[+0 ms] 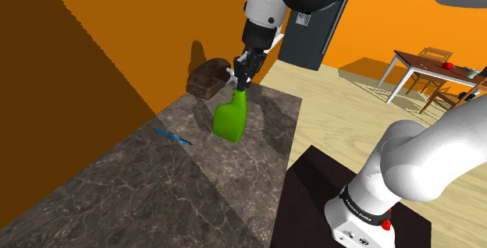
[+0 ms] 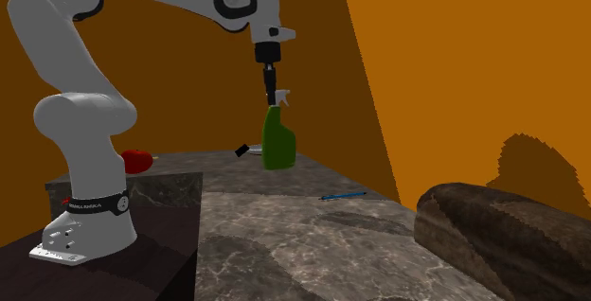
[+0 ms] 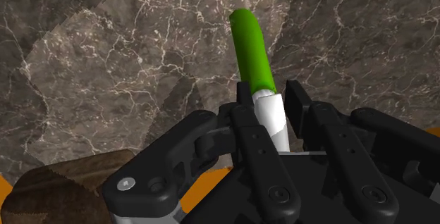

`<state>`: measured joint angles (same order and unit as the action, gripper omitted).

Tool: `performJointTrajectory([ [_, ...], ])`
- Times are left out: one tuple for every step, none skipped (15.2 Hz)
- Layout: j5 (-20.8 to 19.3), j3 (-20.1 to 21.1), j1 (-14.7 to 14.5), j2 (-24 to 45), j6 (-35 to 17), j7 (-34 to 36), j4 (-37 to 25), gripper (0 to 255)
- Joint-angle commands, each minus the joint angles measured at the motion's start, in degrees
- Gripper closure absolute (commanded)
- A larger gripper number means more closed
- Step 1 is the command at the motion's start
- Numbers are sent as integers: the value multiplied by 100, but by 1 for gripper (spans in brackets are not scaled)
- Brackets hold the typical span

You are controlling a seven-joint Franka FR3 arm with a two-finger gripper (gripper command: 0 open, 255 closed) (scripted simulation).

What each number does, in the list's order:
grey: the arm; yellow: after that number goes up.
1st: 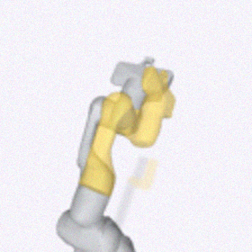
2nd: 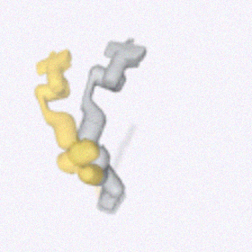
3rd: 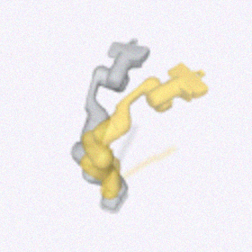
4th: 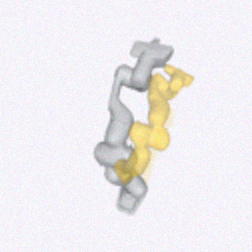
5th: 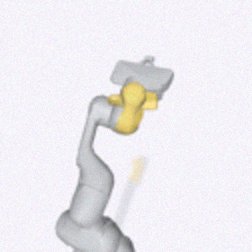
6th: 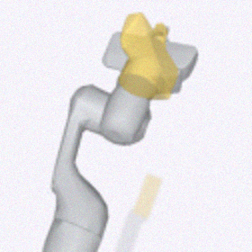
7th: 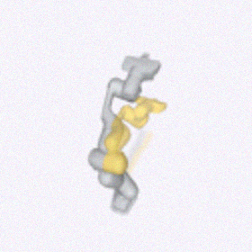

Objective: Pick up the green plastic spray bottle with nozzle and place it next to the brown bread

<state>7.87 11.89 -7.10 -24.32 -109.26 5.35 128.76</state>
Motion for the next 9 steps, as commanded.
performJointTrajectory([
  [-9, -6, 3, 1, 169, 16, -170, 255],
  [-14, -11, 5, 0, 246, 20, -246, 255],
  [-18, -16, 8, 0, 323, 25, -322, 255],
  [-23, -21, 10, 1, 399, 29, -400, 255],
  [-28, -25, 12, 3, 476, 34, -479, 255],
  [-32, -30, 15, 7, 552, 38, -559, 255],
  [-37, -34, 17, 12, 628, 43, -640, 255],
  [-41, -38, 19, 18, 704, 48, -722, 255],
  [-46, -42, 22, 26, 780, 53, -806, 255],
])
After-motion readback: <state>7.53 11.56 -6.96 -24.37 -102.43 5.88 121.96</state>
